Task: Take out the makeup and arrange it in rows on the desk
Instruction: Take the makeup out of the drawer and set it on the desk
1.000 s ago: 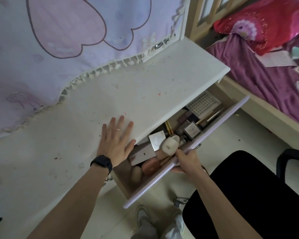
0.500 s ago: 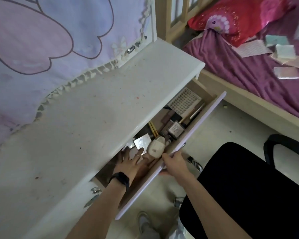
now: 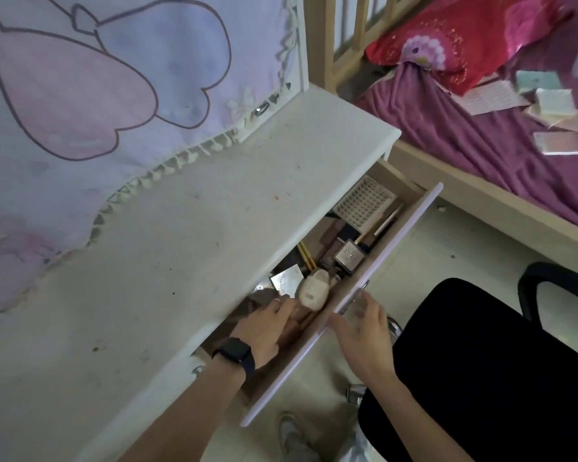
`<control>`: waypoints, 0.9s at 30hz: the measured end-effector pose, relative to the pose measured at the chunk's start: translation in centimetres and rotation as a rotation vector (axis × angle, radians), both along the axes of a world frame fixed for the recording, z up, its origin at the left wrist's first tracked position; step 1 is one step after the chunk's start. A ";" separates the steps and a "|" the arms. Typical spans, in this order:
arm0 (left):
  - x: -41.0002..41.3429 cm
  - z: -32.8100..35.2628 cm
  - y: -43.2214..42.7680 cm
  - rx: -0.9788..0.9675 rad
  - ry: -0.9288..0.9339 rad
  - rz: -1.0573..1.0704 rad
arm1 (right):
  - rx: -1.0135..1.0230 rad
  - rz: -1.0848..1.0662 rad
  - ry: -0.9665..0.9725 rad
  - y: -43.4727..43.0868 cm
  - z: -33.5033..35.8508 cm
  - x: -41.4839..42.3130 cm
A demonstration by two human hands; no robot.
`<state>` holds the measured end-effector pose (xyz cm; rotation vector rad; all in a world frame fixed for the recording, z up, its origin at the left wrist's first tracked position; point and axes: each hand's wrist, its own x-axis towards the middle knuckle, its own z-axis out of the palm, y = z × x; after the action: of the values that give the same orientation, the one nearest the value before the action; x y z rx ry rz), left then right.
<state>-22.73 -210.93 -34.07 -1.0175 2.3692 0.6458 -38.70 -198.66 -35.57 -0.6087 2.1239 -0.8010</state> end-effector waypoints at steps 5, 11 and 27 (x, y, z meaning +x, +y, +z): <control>1.6 5.3 -0.1 0.051 0.447 0.356 | -0.219 0.165 0.371 -1.4 0.6 1.6; 6.0 8.3 -1.6 0.022 0.703 0.876 | 0.124 0.595 0.405 -8.9 -0.3 3.5; 15.9 8.5 -2.5 0.069 0.830 1.274 | 0.534 0.854 0.883 -13.4 -5.0 8.0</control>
<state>-6.86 -213.41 -25.55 -2.5912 1.9063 1.8327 -30.66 -212.08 -40.52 -1.5871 2.2898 0.6052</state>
